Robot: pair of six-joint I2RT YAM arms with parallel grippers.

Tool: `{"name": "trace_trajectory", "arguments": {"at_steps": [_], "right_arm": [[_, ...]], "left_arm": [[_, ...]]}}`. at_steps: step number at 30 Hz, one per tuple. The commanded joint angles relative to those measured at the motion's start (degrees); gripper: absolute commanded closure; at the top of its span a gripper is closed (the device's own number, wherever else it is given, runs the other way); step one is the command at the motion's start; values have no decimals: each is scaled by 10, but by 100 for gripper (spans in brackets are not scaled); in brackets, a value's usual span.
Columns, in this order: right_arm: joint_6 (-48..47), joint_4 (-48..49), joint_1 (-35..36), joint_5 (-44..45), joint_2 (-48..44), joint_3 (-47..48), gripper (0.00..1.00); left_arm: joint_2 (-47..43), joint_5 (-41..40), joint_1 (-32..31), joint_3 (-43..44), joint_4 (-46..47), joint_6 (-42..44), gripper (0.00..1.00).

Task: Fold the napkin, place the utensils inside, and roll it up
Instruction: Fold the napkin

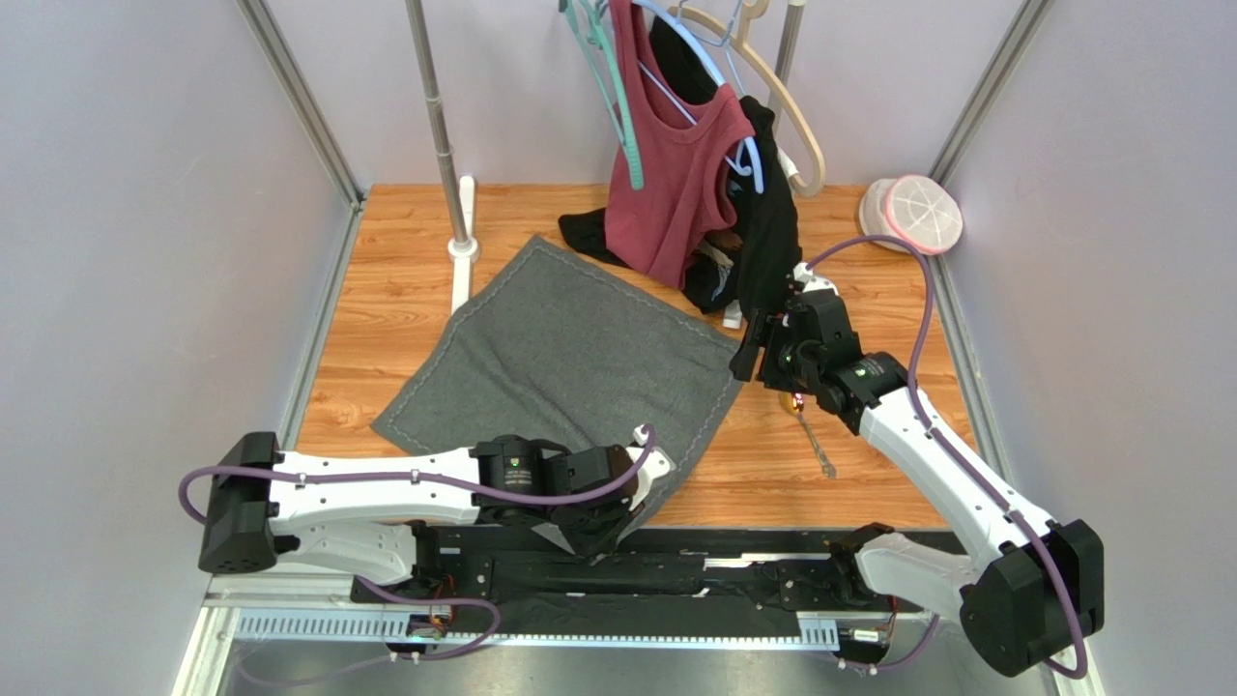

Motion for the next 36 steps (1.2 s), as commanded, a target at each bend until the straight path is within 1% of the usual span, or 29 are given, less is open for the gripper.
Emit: {"name": "trace_trajectory", "arguments": {"at_steps": [1,5,6,9,10,14,15,16,19,20,23,26,29,30,34,36], "right_arm": [[6,8,-2,16,-10,-1,30],[2,8,-2,22,-9,1,30],[2,8,-2,24,-8,1,30],[-1,3,-2,25,-8,4,30],[-1,1,-2,26,-8,5,30],[-3,0,-2,31,-14,5,30],[-4,-2,-2,32,-14,4,30],[-2,-4,-2,32,-16,5,30],[1,-11,-2,29,-21,8,30],[2,-13,-2,29,-28,8,30],[5,-22,-2,27,-47,9,30],[0,-39,-2,33,-66,12,30],[-2,-47,-2,42,-80,9,30],[-3,-50,-2,42,-85,10,30],[-4,-51,-2,35,-95,7,30],[-1,-45,-2,31,-98,1,30]], "left_arm": [[-27,22,-4,19,-13,-19,100],[-22,-16,-3,27,-18,-9,100],[-18,-51,-2,35,-19,-5,100],[-9,-62,20,44,-9,17,100],[-7,-61,49,45,-2,28,100],[3,-79,111,60,11,73,100],[12,-82,126,70,10,81,100],[20,-84,160,77,7,96,100],[47,-111,206,101,-4,118,100],[59,-113,231,107,-6,125,100],[85,-121,272,133,-6,150,100],[108,-122,296,155,-1,180,100],[120,-124,335,165,2,203,100],[120,-124,359,169,9,211,100],[134,-99,419,179,43,245,100],[161,-88,440,210,44,266,100]]}}
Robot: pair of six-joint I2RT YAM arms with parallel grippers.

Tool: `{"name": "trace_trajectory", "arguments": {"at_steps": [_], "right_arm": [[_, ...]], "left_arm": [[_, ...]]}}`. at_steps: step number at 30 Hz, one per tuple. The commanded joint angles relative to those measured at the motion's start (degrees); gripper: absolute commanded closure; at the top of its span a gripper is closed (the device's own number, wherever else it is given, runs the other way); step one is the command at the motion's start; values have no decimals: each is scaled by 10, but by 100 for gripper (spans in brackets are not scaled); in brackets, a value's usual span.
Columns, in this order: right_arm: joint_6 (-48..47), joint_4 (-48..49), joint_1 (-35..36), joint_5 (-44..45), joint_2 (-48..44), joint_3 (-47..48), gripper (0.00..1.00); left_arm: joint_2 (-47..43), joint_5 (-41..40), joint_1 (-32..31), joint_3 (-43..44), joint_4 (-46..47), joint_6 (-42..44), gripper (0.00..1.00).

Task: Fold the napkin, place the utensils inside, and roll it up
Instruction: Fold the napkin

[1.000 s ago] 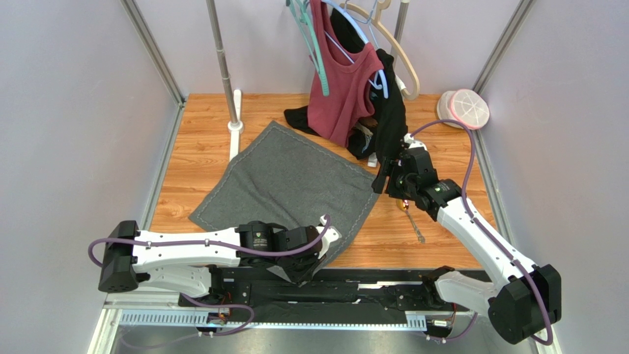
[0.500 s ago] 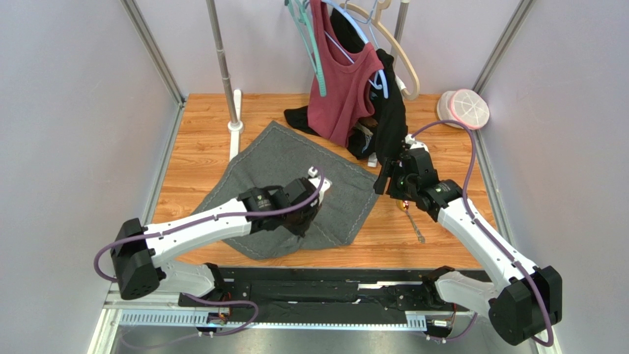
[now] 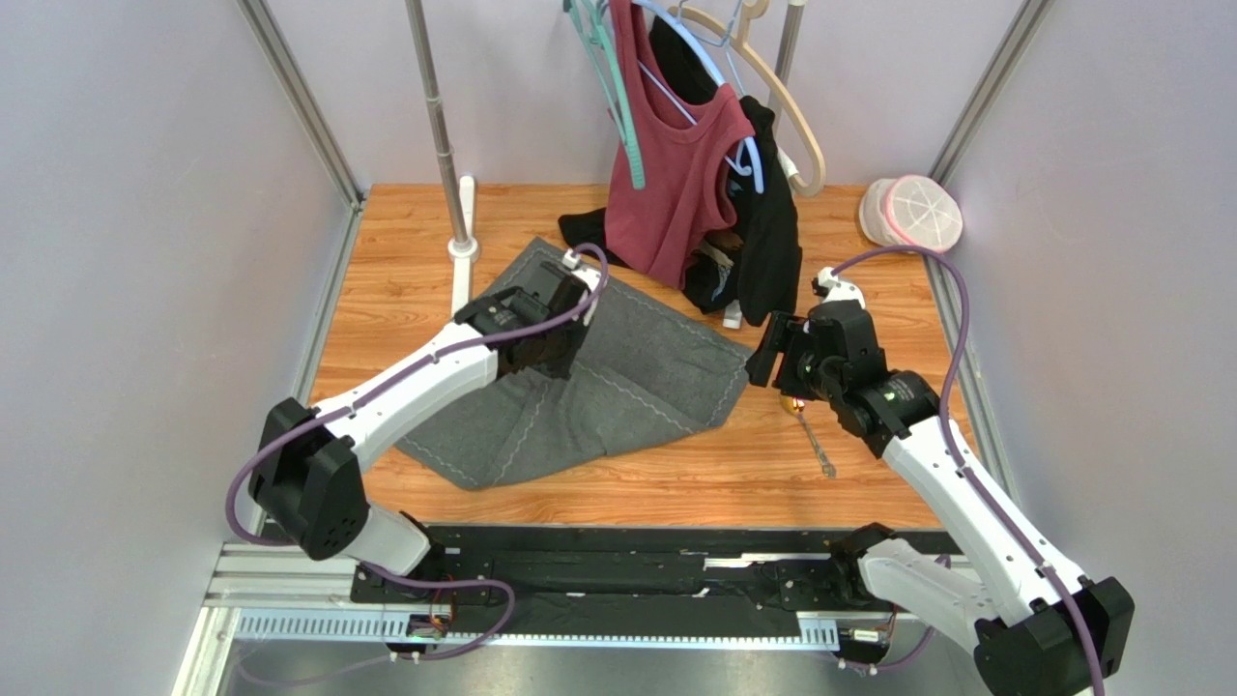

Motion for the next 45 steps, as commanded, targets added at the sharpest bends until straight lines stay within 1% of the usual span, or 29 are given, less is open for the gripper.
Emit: {"name": "trace_trajectory", "arguments": {"at_steps": [1,2,4,5,7,9,10,12,13,14,16,17,19,20,23,25,33,37,39,42,45], "right_arm": [[0,6,-5,-2,-15,1,30],[-1,9,-2,-11,-15,1,30],[-8,20,-2,-18,-11,5,30],[-11,22,-2,-21,-6,9,30],[-25,19,-3,-21,8,26,30],[-37,20,-2,-21,15,35,30],[-40,22,-2,-21,18,34,30],[-43,37,-2,-20,28,33,30],[-47,38,-3,-20,33,37,30],[-48,38,-2,-20,43,39,30],[-53,39,-3,-21,52,44,30],[-53,43,-2,-22,60,43,30],[-55,46,-2,-23,69,44,30],[-58,46,-2,-27,73,48,30],[-61,49,-3,-36,90,58,30],[-61,52,-3,-39,102,60,30],[-46,73,-2,-52,137,68,30],[-39,79,-3,-52,148,71,30],[-38,82,-2,-69,151,70,30],[-34,85,-2,-70,155,73,30],[-34,83,-3,-70,158,74,30]], "left_arm": [[38,18,60,70,31,66,100],[65,25,70,99,25,72,100],[92,37,95,129,20,89,100],[121,44,103,161,9,99,100],[163,45,127,190,0,104,100],[193,49,144,232,-7,129,100],[224,51,151,247,-9,135,100],[256,57,172,304,-28,153,100],[290,57,178,327,-38,159,100],[307,52,186,376,-65,171,100],[354,43,195,425,-87,182,100],[370,36,199,475,-110,192,100],[414,35,211,523,-130,203,100],[428,40,215,564,-143,214,100],[472,49,230,622,-154,227,100],[497,50,237,648,-157,233,100],[532,57,245,670,-119,274,100],[554,50,246,698,-113,289,100],[556,54,246,701,-106,297,100],[561,57,247,701,-92,306,100],[569,43,247,707,-82,316,100]]}}
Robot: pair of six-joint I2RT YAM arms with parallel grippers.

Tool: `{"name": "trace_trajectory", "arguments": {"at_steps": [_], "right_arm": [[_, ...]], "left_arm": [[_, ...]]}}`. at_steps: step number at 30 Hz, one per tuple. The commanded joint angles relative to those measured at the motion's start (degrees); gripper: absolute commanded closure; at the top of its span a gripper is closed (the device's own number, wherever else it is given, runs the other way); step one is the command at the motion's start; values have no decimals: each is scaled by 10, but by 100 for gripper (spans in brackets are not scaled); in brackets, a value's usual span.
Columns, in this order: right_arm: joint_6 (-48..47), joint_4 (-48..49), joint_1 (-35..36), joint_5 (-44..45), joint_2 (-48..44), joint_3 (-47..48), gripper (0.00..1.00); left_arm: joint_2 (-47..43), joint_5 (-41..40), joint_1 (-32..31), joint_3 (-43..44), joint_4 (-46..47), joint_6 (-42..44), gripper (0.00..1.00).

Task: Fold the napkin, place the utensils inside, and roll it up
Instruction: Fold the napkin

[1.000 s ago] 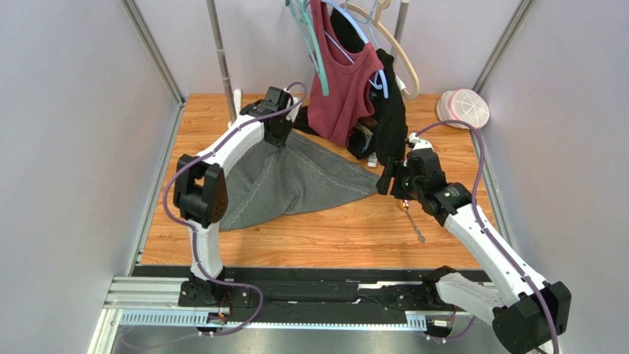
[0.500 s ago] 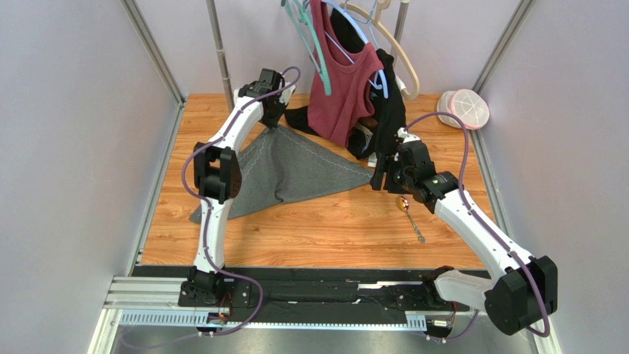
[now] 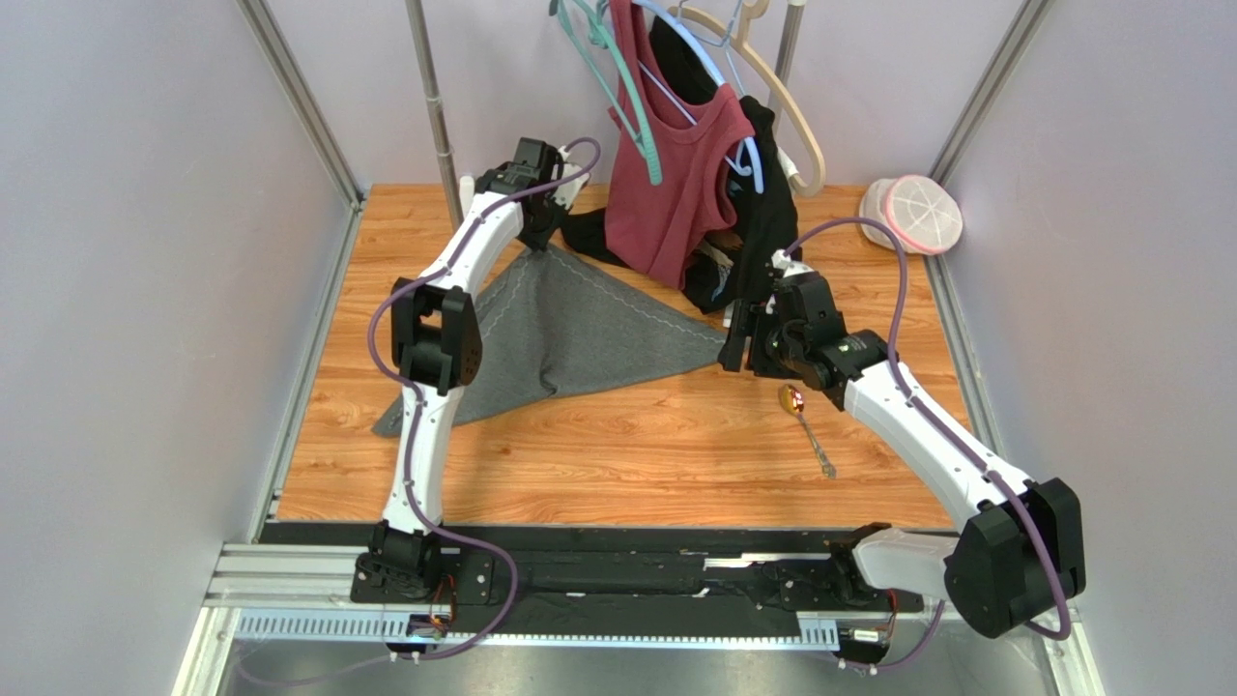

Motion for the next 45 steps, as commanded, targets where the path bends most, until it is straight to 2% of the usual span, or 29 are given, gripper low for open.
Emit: {"name": "trace_trajectory", "arguments": {"at_steps": [1,5,7,8,9,12,14,15,16,21,23,27,28,31,36,45], "right_arm": [[6,27,-2,-9,2,31,30],[5,32,-1,-2,6,26,30],[4,36,-1,0,12,24,30],[6,40,-1,0,15,25,30],[8,44,-2,0,20,23,30],[8,59,-1,-2,41,29,30],[10,71,-2,0,58,31,30],[12,77,-4,0,64,32,30],[18,82,-6,0,71,32,30],[47,143,-23,-3,124,25,30],[65,178,-34,-10,139,17,30],[99,238,-71,-32,178,3,31],[108,249,-78,-41,197,3,31],[127,288,-87,-68,234,3,32],[142,306,-91,-87,265,6,35],[158,308,-93,-61,290,-5,40]], "left_arm": [[12,-15,4,39,32,36,100],[21,-23,5,50,40,42,100],[21,-29,4,54,49,41,93],[20,-34,5,55,53,39,85],[17,-36,4,53,55,36,65],[-5,-34,4,49,67,23,32],[-21,-23,4,42,77,12,27],[-42,-18,4,37,83,8,9],[-54,-8,4,28,93,-2,1],[-163,21,3,-10,106,-59,1],[-215,35,3,-83,129,-107,1],[-404,49,3,-299,241,-190,1],[-434,43,3,-380,277,-229,1],[-529,41,3,-520,318,-295,1],[-644,16,4,-681,299,-357,1],[-761,14,28,-831,266,-434,1]]}}
